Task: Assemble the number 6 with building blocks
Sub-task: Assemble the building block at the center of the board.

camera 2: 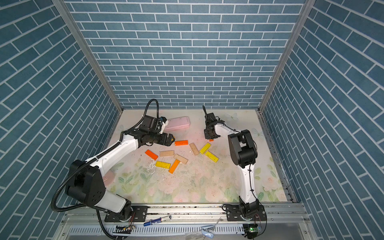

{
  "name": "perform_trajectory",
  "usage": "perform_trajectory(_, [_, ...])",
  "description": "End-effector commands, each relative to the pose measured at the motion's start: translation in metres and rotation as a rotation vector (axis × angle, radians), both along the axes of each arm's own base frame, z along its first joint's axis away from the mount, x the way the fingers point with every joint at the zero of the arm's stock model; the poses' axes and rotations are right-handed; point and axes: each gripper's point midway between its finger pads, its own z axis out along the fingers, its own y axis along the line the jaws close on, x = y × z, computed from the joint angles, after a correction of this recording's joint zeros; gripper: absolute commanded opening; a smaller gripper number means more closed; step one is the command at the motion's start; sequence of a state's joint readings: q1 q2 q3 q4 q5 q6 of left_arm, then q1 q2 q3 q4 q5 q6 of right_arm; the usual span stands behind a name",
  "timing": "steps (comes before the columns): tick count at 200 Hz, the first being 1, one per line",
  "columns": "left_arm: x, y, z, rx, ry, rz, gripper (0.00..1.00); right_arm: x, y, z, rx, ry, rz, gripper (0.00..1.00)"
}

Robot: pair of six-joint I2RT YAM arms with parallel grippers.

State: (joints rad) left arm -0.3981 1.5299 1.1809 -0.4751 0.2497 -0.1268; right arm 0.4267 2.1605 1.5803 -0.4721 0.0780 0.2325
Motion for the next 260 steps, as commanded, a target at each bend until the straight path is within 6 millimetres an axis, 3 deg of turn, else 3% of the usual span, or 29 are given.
perform_trajectory(1, [0.0, -0.004, -0.003, -0.007, 0.012, -0.001, 0.98, -0.014, -0.019, -0.007, -0.051, 0.056, -0.075, 0.25])
perform_trajectory(23, [0.0, -0.004, -0.002, -0.007, 0.011, -0.002, 0.98, -0.008, -0.011, 0.004, -0.013, 0.044, -0.07, 0.35])
perform_trajectory(56, [0.0, -0.003, -0.003, -0.002, 0.011, -0.002, 0.98, 0.003, -0.003, 0.06, 0.038, -0.029, -0.063, 0.53])
perform_trajectory(79, [-0.001, -0.004, -0.002, -0.001, 0.007, -0.003, 0.98, -0.004, -0.007, 0.092, 0.052, -0.074, -0.057, 0.56])
perform_trajectory(95, [-0.001, -0.004, -0.003, 0.0, 0.01, -0.004, 0.98, -0.012, -0.01, 0.098, 0.059, -0.085, -0.057, 0.56])
perform_trajectory(148, [0.0, -0.007, -0.008, -0.008, 0.028, -0.01, 0.98, -0.025, -0.014, 0.065, 0.047, -0.031, -0.059, 0.55])
perform_trajectory(227, [0.001, -0.009, -0.012, -0.008, 0.04, -0.012, 0.98, -0.018, -0.01, 0.015, -0.005, 0.069, -0.06, 0.56])
perform_trajectory(260, [0.001, -0.009, -0.015, -0.006, 0.048, -0.012, 0.98, -0.014, -0.01, 0.004, -0.018, 0.083, -0.068, 0.51])
